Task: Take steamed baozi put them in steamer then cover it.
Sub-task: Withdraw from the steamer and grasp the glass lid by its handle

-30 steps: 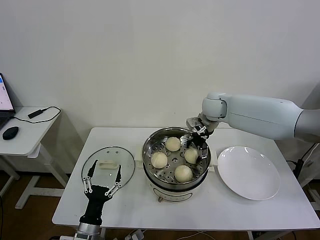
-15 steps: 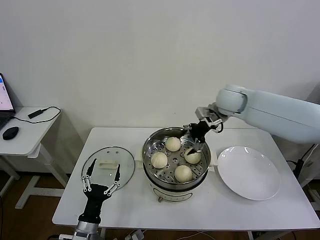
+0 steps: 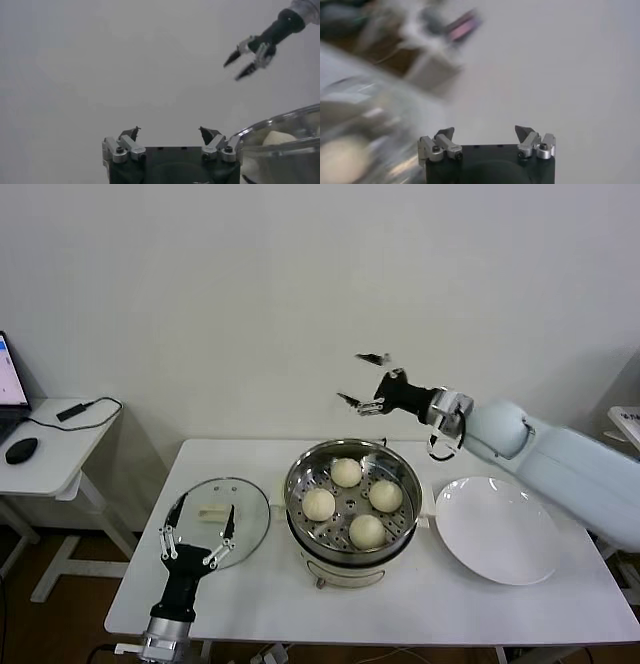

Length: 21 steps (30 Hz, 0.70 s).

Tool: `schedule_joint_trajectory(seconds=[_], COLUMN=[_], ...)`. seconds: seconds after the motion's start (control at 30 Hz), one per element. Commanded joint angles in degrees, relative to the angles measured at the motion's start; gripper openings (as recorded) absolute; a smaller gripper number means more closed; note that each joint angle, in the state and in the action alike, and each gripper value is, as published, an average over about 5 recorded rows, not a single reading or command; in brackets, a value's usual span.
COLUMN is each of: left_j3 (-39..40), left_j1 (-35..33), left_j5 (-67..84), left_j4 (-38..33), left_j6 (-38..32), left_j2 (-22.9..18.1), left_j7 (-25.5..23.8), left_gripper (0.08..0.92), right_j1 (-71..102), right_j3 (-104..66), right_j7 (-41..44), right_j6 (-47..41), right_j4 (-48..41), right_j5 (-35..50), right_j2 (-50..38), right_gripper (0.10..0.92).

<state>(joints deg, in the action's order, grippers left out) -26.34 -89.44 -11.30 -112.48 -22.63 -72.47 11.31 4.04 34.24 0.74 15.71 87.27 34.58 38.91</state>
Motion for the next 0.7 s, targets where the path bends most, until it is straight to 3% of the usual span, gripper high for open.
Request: schedule_joint_trajectory(seconds=[0.03, 0.3, 0.7], left_j3=[-1.1, -3.3, -5.9], left_j1=[0.7, 2.5, 5.0], left_j5=[-4.6, -17.6, -52.2], left_j4=[1.4, 6.1, 19.6], left_j6=[1.1, 2.3, 6.3], left_j2=[0.7, 1.4, 3.3], left_j7=[1.1, 3.3, 5.7], left_gripper=[0.823, 0.823, 0.823], right_j1=[45.0, 61.7, 73.5], right_j3=[-48.9, -63.0, -68.2], right_j7=[-19.5, -16.9, -13.6], right_j6=[8.8, 10.9, 13.7], right_j4=[0.3, -0.4, 1.0], right_j5=[-6.4, -9.3, -10.8], right_j2=[6.8, 13.9, 18.7], right_gripper=[0.823, 0.823, 0.823])
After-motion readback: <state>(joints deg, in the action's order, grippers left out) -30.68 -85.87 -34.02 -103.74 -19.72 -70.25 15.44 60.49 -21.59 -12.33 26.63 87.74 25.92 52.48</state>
